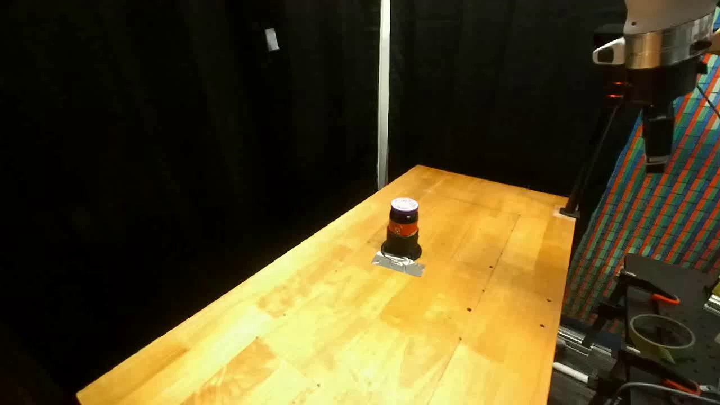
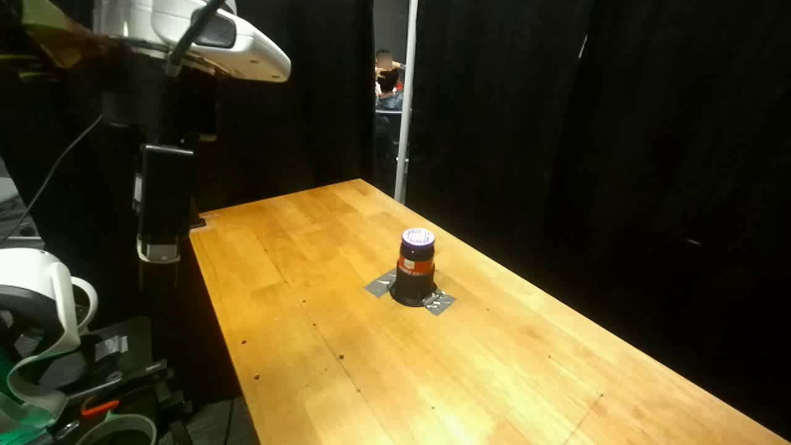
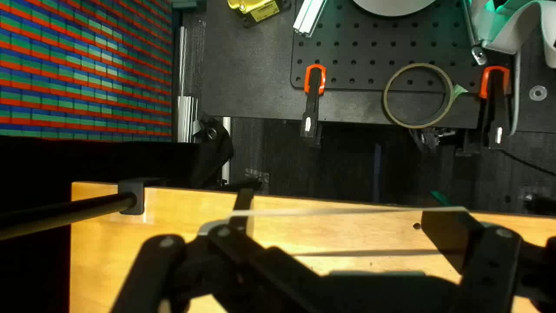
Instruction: Put the rubber band around the base of the cup
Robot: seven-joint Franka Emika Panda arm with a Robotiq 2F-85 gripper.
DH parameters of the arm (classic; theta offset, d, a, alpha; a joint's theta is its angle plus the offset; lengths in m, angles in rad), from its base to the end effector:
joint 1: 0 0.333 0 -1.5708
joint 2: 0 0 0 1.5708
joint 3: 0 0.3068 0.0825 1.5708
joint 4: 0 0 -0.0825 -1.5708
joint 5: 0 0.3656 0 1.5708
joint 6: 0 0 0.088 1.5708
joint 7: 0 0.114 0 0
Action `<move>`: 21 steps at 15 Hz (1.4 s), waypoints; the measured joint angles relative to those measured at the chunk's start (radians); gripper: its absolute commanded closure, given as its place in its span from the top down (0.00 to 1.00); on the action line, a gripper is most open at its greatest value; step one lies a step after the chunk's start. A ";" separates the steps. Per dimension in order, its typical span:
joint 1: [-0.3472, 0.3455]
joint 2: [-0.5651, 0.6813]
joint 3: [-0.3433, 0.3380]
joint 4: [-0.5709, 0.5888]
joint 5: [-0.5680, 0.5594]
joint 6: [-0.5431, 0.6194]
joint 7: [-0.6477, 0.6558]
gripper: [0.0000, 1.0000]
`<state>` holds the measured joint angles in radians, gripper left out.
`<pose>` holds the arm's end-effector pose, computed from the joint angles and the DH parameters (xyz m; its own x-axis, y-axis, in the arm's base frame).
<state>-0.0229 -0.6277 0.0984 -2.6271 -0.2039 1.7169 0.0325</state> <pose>0.3076 0.0023 0.4210 0.9602 0.0362 -0.2770 0.1082 -0.9624 0.2493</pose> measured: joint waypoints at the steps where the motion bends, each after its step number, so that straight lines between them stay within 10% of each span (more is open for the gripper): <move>1: 0.000 0.000 0.000 0.001 0.000 0.000 0.000 1.00; 13: 0.005 0.038 -0.016 0.009 -0.004 0.107 0.000 1.00; 21: 0.037 0.373 -0.016 0.248 0.006 0.357 -0.034 1.00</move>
<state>0.0145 -0.2546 0.0826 -2.3790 -0.1981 2.0741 -0.0018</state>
